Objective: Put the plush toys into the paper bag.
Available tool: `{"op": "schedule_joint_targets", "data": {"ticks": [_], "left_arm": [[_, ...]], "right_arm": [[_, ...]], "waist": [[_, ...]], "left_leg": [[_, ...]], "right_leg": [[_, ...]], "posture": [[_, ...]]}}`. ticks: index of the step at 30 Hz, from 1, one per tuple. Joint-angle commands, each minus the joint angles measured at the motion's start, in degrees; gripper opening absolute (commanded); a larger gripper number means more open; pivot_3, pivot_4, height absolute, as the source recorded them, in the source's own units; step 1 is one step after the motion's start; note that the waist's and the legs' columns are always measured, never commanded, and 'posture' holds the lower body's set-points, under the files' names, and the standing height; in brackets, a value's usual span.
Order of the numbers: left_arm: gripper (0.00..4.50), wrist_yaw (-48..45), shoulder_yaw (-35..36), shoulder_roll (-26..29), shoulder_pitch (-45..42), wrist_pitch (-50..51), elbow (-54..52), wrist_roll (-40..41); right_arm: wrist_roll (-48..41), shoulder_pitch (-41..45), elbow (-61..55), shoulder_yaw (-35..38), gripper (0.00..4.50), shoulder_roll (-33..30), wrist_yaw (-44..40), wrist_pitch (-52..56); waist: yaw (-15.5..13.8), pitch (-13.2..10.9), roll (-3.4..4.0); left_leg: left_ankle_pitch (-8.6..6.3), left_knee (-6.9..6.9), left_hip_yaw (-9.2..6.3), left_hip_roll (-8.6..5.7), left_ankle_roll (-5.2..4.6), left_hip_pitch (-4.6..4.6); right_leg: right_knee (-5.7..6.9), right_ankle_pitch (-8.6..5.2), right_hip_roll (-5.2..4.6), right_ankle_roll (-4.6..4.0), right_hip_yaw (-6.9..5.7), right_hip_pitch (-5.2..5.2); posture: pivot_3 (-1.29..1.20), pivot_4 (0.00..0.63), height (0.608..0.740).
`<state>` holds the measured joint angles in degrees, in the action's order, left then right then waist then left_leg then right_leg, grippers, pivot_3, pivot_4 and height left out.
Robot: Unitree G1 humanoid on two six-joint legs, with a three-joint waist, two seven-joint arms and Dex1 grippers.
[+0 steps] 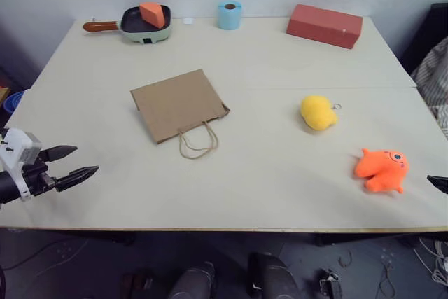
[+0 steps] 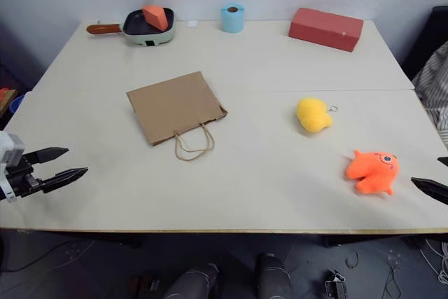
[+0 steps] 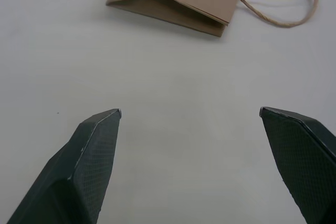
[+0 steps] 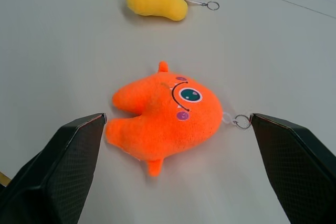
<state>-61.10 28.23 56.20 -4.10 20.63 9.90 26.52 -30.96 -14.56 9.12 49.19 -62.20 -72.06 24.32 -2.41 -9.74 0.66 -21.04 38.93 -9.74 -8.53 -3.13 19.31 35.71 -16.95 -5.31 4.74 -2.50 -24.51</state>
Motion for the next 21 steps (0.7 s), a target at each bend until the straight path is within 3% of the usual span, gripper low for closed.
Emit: {"op": "schedule_joint_targets", "data": {"ticks": [1,5,11,16,21], "left_arm": [[4.4,-1.1,-1.1,1.7,-3.0,-0.3,-0.1,-0.1],[4.4,-2.0,-4.0,1.9,-7.1,0.2,0.0,-0.2],[4.4,-9.5,-18.3,0.2,-22.7,-2.4,0.1,-3.4],[4.4,-15.9,-32.9,-5.5,-36.3,-14.0,8.1,-14.1],[4.4,-17.9,-39.5,-13.0,-45.6,-23.6,20.6,-20.4]], "right_arm": [[-1.0,-1.1,-1.4,4.0,4.5,0.8,-0.5,0.5],[-1.4,-2.2,-3.4,5.7,4.5,2.0,0.0,1.2],[-13.0,1.3,-25.6,4.1,4.5,3.6,5.6,12.2],[-19.9,8.3,-42.2,-6.5,4.5,4.8,13.9,15.4],[-21.0,14.5,-50.2,-19.7,4.5,7.4,20.4,15.2]], "waist": [[-0.6,0.0,0.0],[-0.6,0.0,0.0],[-0.5,0.0,0.0],[-0.4,0.0,-0.02],[-0.5,-0.1,-0.29]], "left_leg": [[0.0,-0.01,0.07,0.0,0.0,-0.04],[-0.01,-0.04,0.22,0.04,0.01,-0.06],[-0.05,0.03,0.6,0.25,0.07,-0.1],[-0.19,0.12,0.93,0.57,0.24,-0.15],[-0.2,0.24,1.13,0.58,0.21,0.28]], "right_leg": [[0.03,0.01,0.0,0.02,0.08,-0.01],[0.06,0.01,0.07,0.03,0.26,-0.07],[0.19,0.08,0.32,0.14,0.66,-0.19],[0.19,0.13,0.75,0.23,1.04,-0.28],[0.33,0.14,0.8,0.24,1.18,-0.83]], "posture": [[0.0,0.15,0.74],[0.0,0.15,0.74],[0.0,0.15,0.74],[0.0,0.15,0.74],[0.0,0.15,0.74]]}}
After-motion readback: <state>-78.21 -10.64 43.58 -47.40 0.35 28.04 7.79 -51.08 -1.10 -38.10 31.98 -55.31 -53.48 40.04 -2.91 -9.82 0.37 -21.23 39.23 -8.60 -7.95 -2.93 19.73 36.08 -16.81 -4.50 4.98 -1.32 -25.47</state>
